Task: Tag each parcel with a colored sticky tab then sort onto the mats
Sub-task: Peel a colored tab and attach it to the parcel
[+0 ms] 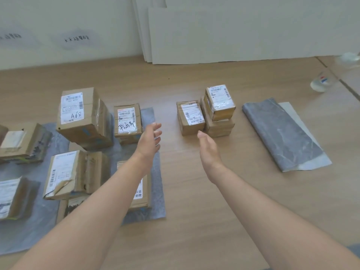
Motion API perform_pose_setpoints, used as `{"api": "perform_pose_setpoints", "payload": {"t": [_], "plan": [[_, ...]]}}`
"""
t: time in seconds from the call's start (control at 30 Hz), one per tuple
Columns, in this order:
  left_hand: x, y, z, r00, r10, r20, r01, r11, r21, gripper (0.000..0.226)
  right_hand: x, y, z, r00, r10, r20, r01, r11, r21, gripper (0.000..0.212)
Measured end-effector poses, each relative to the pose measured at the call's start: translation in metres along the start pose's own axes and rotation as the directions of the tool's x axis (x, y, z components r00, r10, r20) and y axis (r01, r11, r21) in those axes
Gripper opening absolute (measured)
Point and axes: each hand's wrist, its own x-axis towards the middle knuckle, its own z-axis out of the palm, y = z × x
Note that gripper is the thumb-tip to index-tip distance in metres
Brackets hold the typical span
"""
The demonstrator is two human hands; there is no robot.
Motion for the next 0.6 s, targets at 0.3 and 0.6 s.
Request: {"api": "perform_pose_setpoints", "payload": {"t": [0.3, 0.6], "plan": [[0.066, -0.004, 0.057, 0.996, -0.091, -0.004, 0.091, 0.995, 0.035, 0.049, 0.095, 0.011, -0.011, 0.994, 0.003, 0.105, 0.029, 0.954, -0.3, 0.059], [0.124, -0.015, 0.085, 0.982, -0.185, -0.039, 0.188, 0.979, 0.077, 0.051, 0.148, 0.013, -0.002, 0.994, 0.085, 0.069, -0.07, 0.977, -0.201, 0.074]]}}
